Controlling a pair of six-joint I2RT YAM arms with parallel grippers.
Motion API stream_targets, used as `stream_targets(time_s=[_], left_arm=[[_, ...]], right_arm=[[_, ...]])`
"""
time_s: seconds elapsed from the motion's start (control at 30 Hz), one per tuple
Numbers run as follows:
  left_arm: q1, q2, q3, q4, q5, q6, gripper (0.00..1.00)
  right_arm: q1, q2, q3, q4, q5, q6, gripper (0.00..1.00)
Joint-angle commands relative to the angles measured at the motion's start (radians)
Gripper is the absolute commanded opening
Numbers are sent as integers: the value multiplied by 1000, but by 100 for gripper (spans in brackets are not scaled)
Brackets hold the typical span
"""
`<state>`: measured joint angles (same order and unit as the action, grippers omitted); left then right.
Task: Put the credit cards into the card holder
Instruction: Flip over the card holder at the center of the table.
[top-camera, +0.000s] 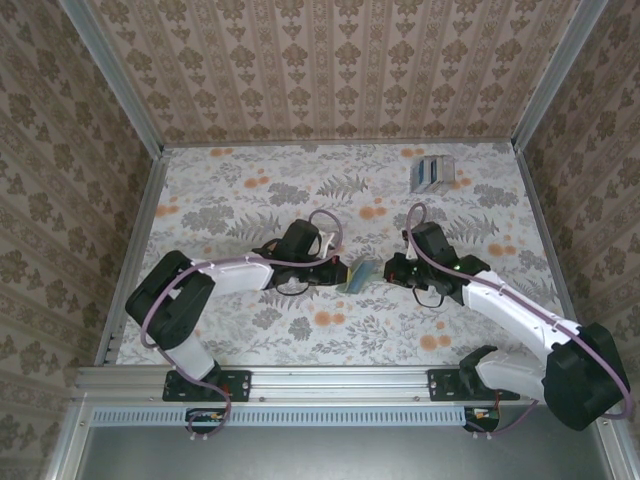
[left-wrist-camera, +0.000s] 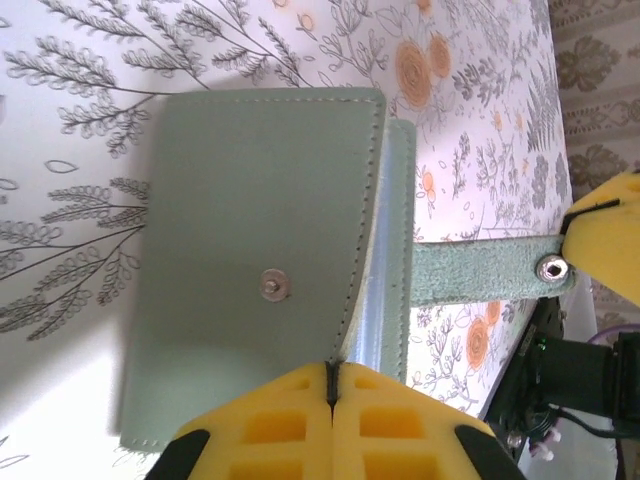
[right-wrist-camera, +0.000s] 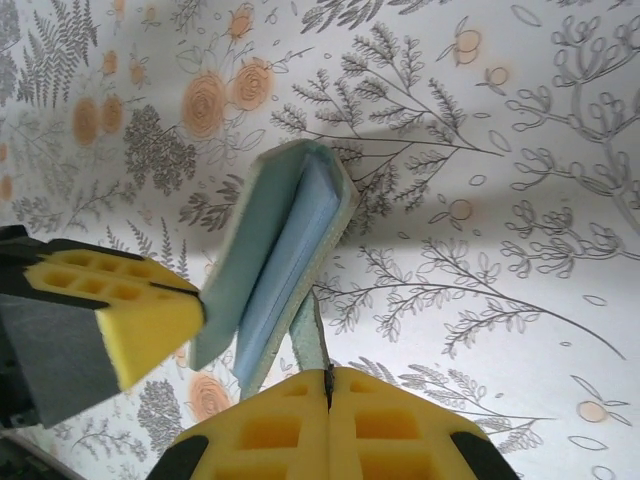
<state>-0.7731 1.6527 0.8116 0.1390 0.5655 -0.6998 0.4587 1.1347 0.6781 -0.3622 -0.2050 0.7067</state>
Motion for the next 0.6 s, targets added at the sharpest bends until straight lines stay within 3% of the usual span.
stream_targets(time_s=[0.0, 0.13, 0.17, 0.3, 0.43, 0.57], left_arm=[[23, -13, -26, -132, -88, 43, 0], [36, -40, -28, -181, -128, 60, 0], [39, -47, -33, -189, -138, 65, 0], [56, -58, -43, -205, -154, 75, 0], [69, -31, -57, -167, -137, 68, 0], [70, 11, -62, -128, -97, 48, 0]], right_arm=[[-13, -37, 14, -90, 93, -40, 0], [-23, -21, 28, -170, 193, -54, 1], [-24, -15, 31, -199, 207, -62, 5], [-28, 12, 29, -186, 172, -72, 10], [-29, 39, 23, -110, 82, -66, 35], [-29, 94, 17, -48, -23, -42, 47]])
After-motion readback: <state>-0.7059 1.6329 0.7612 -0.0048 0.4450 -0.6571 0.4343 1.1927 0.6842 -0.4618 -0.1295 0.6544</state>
